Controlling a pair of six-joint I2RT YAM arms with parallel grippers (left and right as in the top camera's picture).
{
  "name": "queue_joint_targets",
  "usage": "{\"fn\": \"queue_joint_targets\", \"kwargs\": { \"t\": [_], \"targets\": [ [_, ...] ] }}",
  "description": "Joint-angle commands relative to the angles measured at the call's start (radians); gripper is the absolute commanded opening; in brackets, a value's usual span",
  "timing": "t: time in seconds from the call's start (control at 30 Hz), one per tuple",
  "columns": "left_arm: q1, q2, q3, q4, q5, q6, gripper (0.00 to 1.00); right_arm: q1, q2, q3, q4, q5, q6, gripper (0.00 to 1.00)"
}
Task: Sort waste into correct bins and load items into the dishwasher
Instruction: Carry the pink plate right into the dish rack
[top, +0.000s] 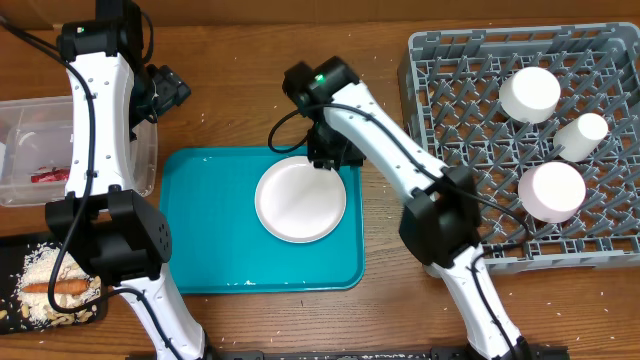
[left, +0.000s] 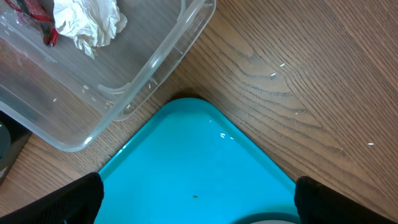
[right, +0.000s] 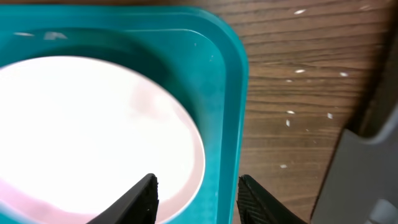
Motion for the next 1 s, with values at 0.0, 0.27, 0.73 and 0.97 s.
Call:
{"fn": "queue_joint_targets", "kwargs": {
  "t": [0.0, 0.27, 0.73, 0.97],
  "targets": [
    [-0.01, -0.005, 0.008, -0.003, -0.003, -0.006, 1.0, -0.027, -0.037, -0.017, 0.033, -0.031, -0.032, 0.42],
    [-0.01, -0.005, 0.008, -0.003, -0.003, -0.006, 1.0, -0.027, -0.037, -0.222, 0.185, -0.096, -0.104, 0.42],
    [-0.01, -0.005, 0.008, -0.003, -0.003, -0.006, 1.0, -0.032, -0.042, -0.404, 0.312, -0.203, -0.152, 0.04],
    [-0.01, -0.005, 0.008, -0.003, -0.003, -0.006, 1.0, -0.093, -0.194, -0.399, 0.243, -0.198, -0.21, 0.04]
  ]
}}
